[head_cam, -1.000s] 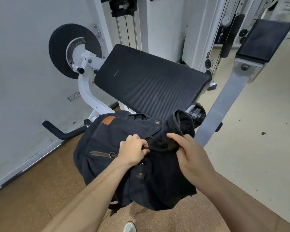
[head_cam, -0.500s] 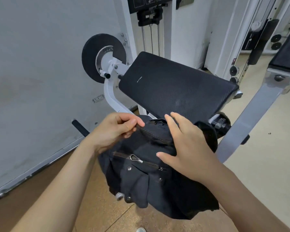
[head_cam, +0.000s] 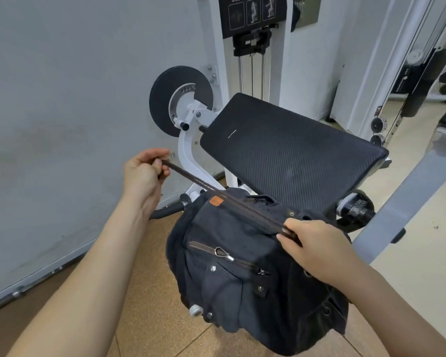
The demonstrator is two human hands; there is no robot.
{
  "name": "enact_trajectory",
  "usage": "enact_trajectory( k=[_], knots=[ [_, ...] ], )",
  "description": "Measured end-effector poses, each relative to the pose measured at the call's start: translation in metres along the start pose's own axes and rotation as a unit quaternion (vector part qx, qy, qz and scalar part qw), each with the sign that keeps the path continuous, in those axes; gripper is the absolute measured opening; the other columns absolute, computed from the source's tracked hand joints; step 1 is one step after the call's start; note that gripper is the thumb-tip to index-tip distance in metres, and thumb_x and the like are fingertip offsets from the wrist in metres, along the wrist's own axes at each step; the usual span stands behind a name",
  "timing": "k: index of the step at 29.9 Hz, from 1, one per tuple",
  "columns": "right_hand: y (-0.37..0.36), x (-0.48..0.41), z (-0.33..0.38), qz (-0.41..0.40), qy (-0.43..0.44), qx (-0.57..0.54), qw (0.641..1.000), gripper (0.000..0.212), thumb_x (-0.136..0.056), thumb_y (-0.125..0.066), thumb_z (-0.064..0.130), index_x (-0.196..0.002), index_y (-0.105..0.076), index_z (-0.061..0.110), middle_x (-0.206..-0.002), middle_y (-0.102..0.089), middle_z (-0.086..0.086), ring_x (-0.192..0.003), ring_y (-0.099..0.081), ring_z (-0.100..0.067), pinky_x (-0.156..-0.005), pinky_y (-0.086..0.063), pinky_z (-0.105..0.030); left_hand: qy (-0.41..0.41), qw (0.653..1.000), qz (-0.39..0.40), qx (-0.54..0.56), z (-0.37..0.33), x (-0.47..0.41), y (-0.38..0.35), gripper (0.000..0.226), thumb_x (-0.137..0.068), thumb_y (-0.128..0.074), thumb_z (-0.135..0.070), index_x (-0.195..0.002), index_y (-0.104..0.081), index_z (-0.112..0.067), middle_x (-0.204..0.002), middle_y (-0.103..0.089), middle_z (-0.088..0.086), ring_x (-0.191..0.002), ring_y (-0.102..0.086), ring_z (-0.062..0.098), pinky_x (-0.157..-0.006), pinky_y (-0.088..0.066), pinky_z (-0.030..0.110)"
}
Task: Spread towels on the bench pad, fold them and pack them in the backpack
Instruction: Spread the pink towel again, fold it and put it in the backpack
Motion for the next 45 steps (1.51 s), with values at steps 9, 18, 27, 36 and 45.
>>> enact_trajectory(
  k=[9,18,27,36,45],
  knots=[
    [0.001,-0.017,0.001,0.037,0.018,0.0,0.999,0.026,-0.102,-0.036,0.041,-0.084,-0.035,0.022,-0.086,-0.058,0.0,-0.091,-0.056,-0.025,-0.068,-0.036,-0.037,-0.116,0.802,0.407,-0.422,0.064,0.097,-0.059,0.022,-0.099,-0.048,-0.035,-0.105,-0.068,-0.029,-0.099,-0.067,-0.019,-0.098,-0.059,-0.001,-0.092,-0.041,0.021],
    [0.001,-0.021,-0.019,-0.071,0.121,0.081,0.987,0.029,-0.091,-0.041,0.047,-0.07,-0.046,0.026,-0.074,-0.053,0.009,-0.075,-0.056,-0.017,-0.064,-0.032,-0.033,-0.073,0.821,0.426,-0.374,0.039,0.095,-0.074,0.042,-0.1,-0.048,-0.033,-0.067,-0.067,-0.017,-0.04,-0.037,-0.013,-0.042,-0.035,0.002,-0.05,-0.025,0.016],
    [-0.049,0.016,-0.069,-0.093,-0.083,0.008,0.992,0.016,-0.082,-0.067,0.047,-0.08,-0.069,0.031,-0.089,-0.039,0.009,-0.094,-0.041,-0.02,-0.075,-0.029,-0.034,-0.224,0.772,0.297,-0.516,0.06,0.005,-0.05,0.046,-0.087,-0.042,-0.051,-0.066,-0.062,-0.015,-0.063,-0.065,0.002,-0.068,-0.061,0.025,-0.068,-0.05,0.043],
    [-0.061,0.035,-0.061,-0.05,-0.154,0.036,0.986,0.029,-0.082,-0.06,0.059,-0.094,-0.072,0.035,-0.091,-0.039,0.007,-0.094,-0.037,-0.018,-0.074,-0.042,-0.035,-0.12,0.753,0.351,-0.543,0.104,-0.032,-0.055,0.033,-0.092,-0.062,-0.037,-0.06,-0.057,-0.037,-0.07,-0.063,-0.009,-0.079,-0.059,0.019,-0.076,-0.05,0.038],
    [-0.075,0.04,-0.047,-0.123,-0.216,-0.045,0.968,0.011,-0.072,-0.084,0.02,-0.079,-0.078,0.025,-0.099,-0.046,0.0,-0.099,-0.033,-0.019,-0.086,-0.032,-0.036,-0.152,0.723,0.42,-0.527,0.125,-0.049,-0.03,0.014,-0.091,-0.062,-0.03,-0.089,-0.076,-0.028,-0.1,-0.074,-0.011,-0.106,-0.064,0.013,-0.091,-0.049,0.034]
  ],
)
Point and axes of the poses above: each hand's wrist, its own x-axis away from the middle knuckle, its own y-axis out of the back of the hand, z = x × y, the point moved 1 cm from there along -x, towards the middle knuckle
